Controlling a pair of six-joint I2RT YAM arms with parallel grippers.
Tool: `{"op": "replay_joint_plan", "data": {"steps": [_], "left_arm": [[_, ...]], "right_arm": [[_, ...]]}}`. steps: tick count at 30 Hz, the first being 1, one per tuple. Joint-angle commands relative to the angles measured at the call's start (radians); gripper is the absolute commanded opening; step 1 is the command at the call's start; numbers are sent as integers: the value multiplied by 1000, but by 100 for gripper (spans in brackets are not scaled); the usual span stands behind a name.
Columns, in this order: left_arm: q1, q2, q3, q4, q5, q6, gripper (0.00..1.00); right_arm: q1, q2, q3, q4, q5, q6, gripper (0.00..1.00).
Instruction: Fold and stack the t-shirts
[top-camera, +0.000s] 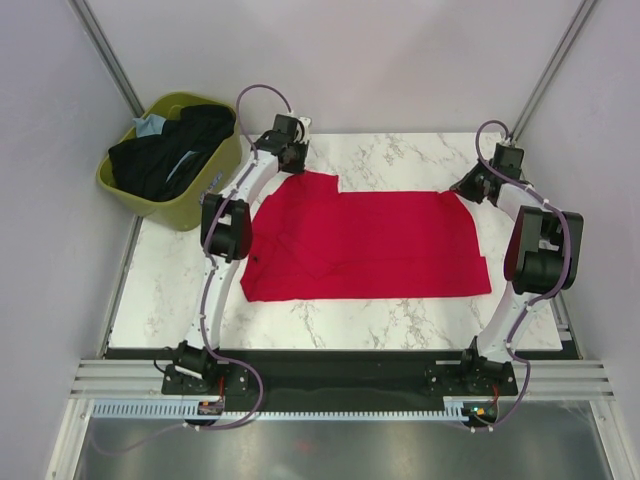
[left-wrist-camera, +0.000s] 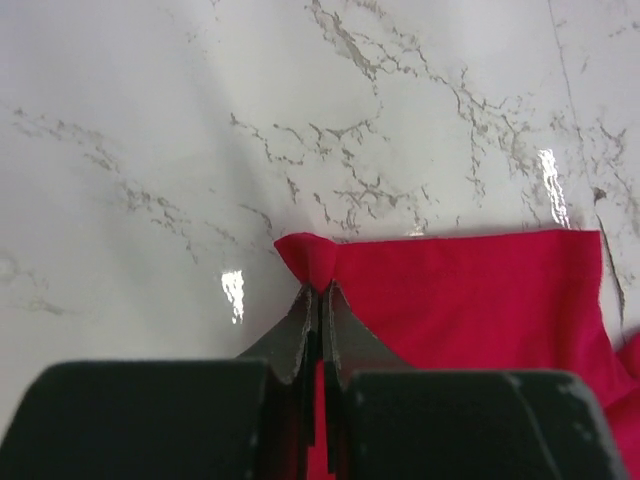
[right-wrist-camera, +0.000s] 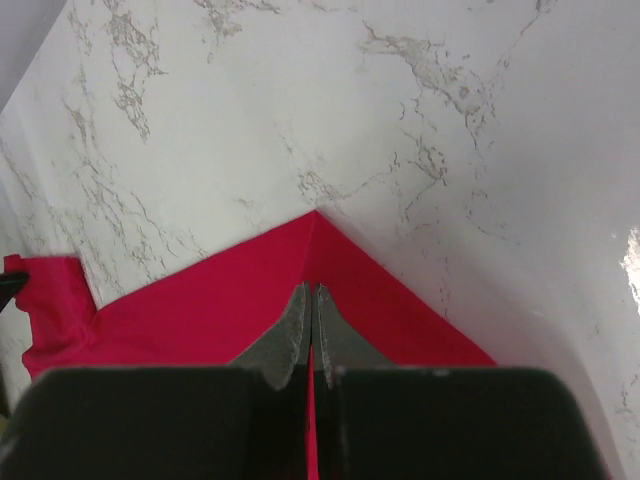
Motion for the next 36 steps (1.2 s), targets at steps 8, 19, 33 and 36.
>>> {"op": "replay_joint_plan", "data": {"steps": [8, 19, 33, 36], "left_arm": [[1, -485, -420, 36, -40, -37, 2], [-5, -970, -1058, 148, -89, -158, 2], [-102, -1271, -1461, 265, -146, -274, 2], [-111, -1306, -1511, 325, -152, -285, 2]], "right_arm": [[-34, -77, -14, 4, 18, -10, 0], [-94, -206, -178, 16, 17, 17, 0], [-184, -471, -451, 137, 3, 89, 0], [-228, -540, -496, 184, -11, 125, 0]]}}
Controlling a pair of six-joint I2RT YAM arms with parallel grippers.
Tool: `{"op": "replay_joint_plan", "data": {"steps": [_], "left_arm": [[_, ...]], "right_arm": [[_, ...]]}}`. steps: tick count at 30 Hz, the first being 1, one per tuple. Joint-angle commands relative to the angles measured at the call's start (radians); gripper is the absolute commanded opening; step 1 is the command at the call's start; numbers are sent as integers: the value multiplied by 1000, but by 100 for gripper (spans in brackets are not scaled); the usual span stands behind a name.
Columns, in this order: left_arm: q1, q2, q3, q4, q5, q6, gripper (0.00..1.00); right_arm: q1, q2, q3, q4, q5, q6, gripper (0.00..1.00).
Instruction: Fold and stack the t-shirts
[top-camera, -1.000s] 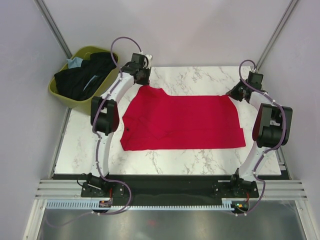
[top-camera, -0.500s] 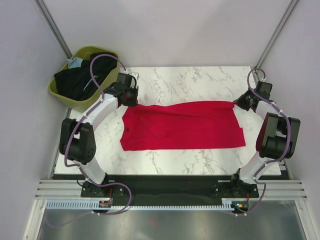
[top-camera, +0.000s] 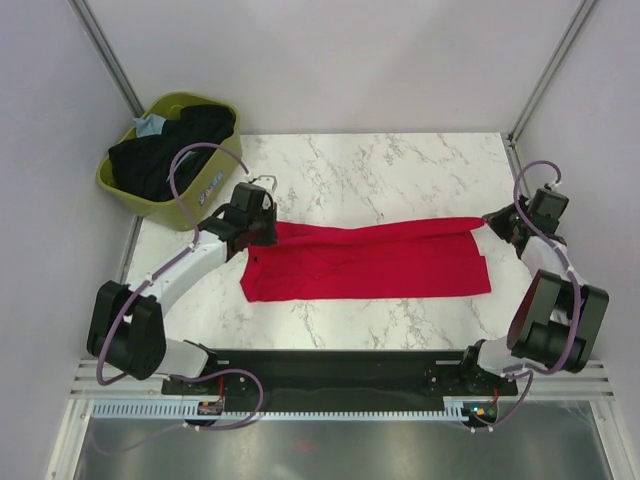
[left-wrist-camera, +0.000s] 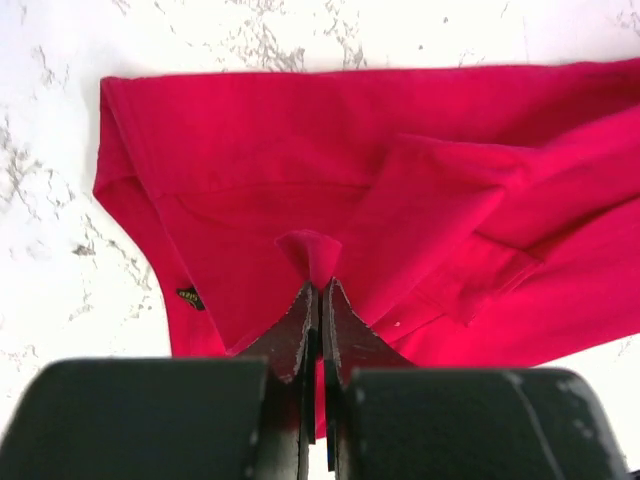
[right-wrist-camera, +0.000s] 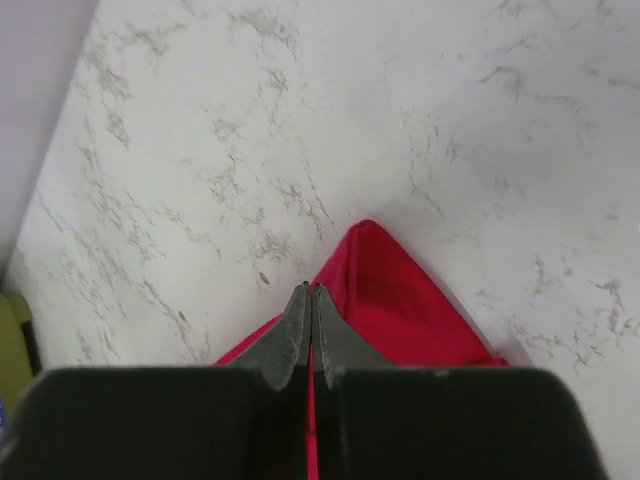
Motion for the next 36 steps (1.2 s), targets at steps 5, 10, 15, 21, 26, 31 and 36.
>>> {"op": "replay_joint_plan", "data": {"steps": [5, 10, 15, 21, 26, 31, 36], "left_arm": [[16, -8, 51, 129, -197, -5, 2], [63, 244, 348, 132, -148, 67, 2], [64, 420, 589, 95, -99, 156, 2], [64, 495, 639, 70, -99, 211, 2], [62, 449, 573, 61, -97, 195, 2], [28, 319, 470, 58, -125, 185, 2], [-12, 207, 304, 55, -180, 142, 2]], "right_arm": [[-61, -103, -21, 221, -124, 154, 0], [-46, 106, 117, 336, -190, 233, 0], [-41, 265, 235, 354, -247, 219, 0], [-17, 356, 263, 397, -284, 218, 0], [-17, 321, 240, 426, -294, 211, 0], [-17, 247, 200, 390, -274, 184, 0], [-47, 200, 60, 461, -294, 208, 0]]}}
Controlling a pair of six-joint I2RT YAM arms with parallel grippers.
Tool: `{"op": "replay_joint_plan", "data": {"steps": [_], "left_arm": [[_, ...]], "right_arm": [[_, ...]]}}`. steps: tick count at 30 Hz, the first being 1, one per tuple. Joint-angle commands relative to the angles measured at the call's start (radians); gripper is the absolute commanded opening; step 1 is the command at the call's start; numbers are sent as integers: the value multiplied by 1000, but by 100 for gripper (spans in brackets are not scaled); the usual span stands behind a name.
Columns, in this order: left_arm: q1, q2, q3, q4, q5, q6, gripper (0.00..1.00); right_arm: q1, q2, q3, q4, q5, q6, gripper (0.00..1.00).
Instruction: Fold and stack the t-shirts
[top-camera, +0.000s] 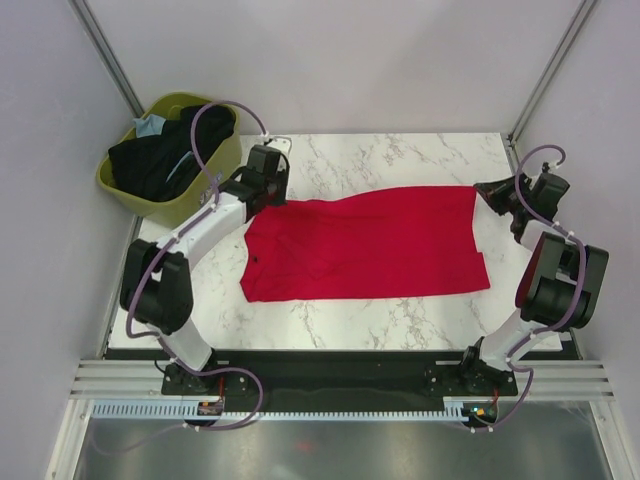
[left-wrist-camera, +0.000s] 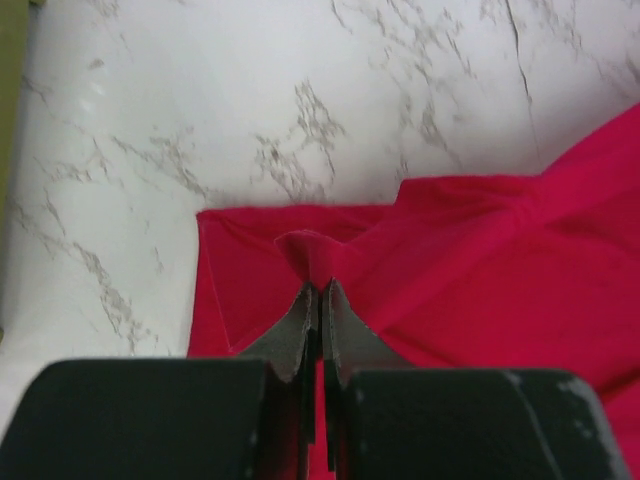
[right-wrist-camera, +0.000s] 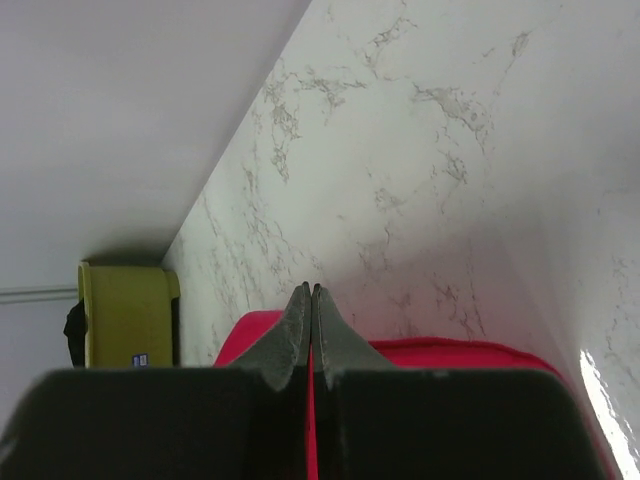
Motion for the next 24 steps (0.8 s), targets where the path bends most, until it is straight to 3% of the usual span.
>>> {"op": "replay_joint_plan", "data": {"steps": [1, 11, 20, 24], "left_arm": [[-36, -121, -131, 11, -54, -23, 2], [-114, -284, -384, 22, -139, -132, 2], [-152, -331, -475, 22, -181, -180, 2], [-171, -337, -486, -18, -118, -209, 2]], "right_arm": [[-35, -47, -98, 95, -32, 17, 0], [-118, -59, -283, 204, -80, 28, 0], [-153, -68, -339, 184, -65, 15, 0], [-175, -61, -368, 141, -48, 28, 1]]}}
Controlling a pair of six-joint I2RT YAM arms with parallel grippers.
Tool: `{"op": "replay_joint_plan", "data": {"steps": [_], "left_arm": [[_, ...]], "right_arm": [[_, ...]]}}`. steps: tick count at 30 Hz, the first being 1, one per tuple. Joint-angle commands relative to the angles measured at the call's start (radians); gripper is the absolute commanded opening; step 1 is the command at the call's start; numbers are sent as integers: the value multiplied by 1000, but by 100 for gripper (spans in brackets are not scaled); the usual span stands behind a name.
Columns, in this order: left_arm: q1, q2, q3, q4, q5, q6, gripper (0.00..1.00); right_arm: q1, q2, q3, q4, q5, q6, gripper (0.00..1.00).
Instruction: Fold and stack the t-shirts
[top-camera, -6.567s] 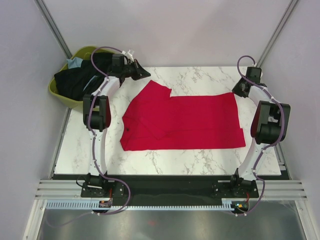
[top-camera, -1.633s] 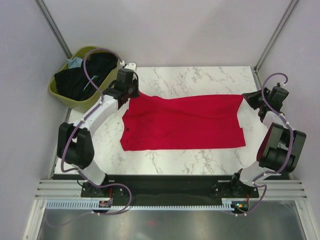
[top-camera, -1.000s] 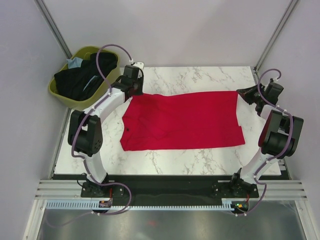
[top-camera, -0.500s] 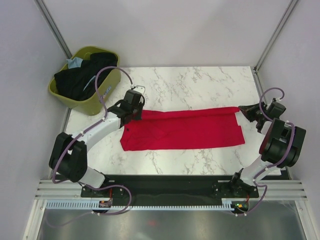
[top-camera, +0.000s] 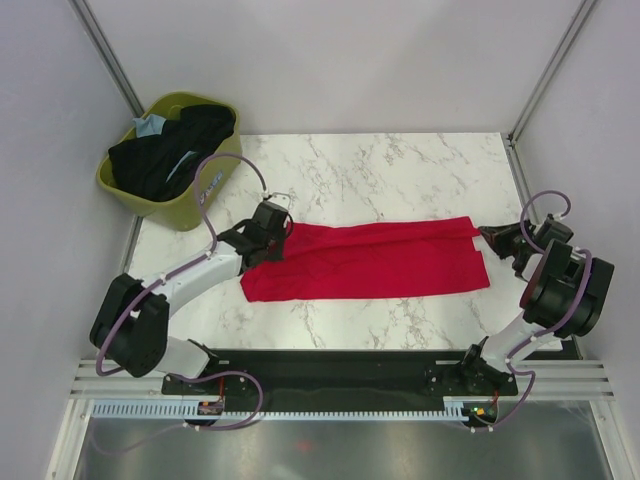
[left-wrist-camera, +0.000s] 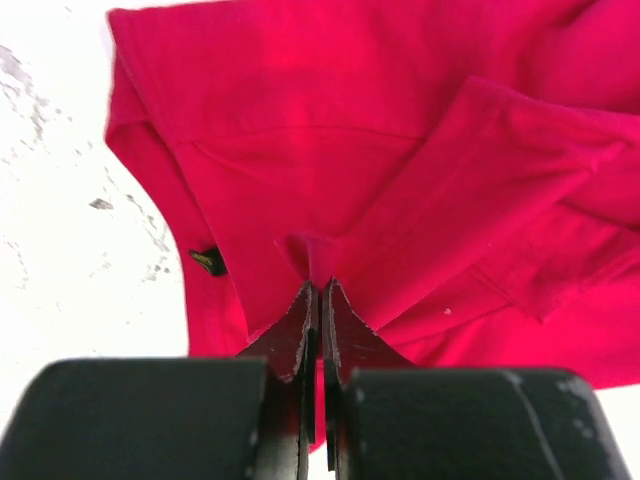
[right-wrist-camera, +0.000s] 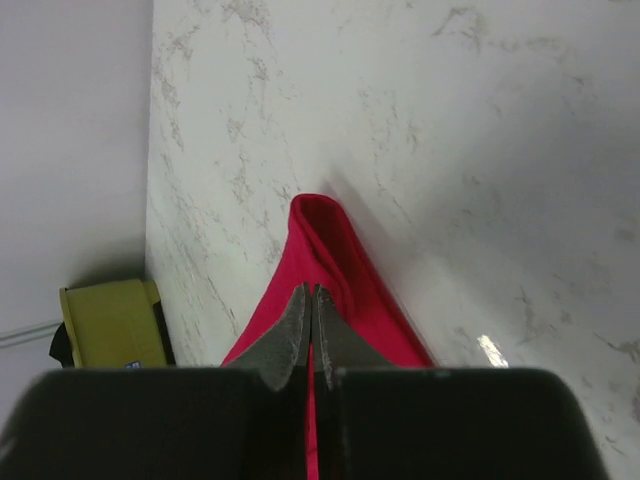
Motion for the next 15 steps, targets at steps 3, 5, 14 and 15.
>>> {"op": "replay_joint_plan", "data": {"steps": [3, 5, 14, 15], "left_arm": [[-50, -36, 1, -72, 5, -93, 9], [-69, -69, -15, -87, -10, -119, 32], [-92, -258, -166, 28, -46, -232, 45], [-92, -258, -170, 43, -41, -234, 46]], "right_arm": [[-36, 12, -41, -19, 17, 6, 40], [-51, 29, -67, -15, 25, 9, 53], [-64, -173, -135, -22, 92, 14, 70], [-49, -209, -127, -51, 114, -26, 70]]}}
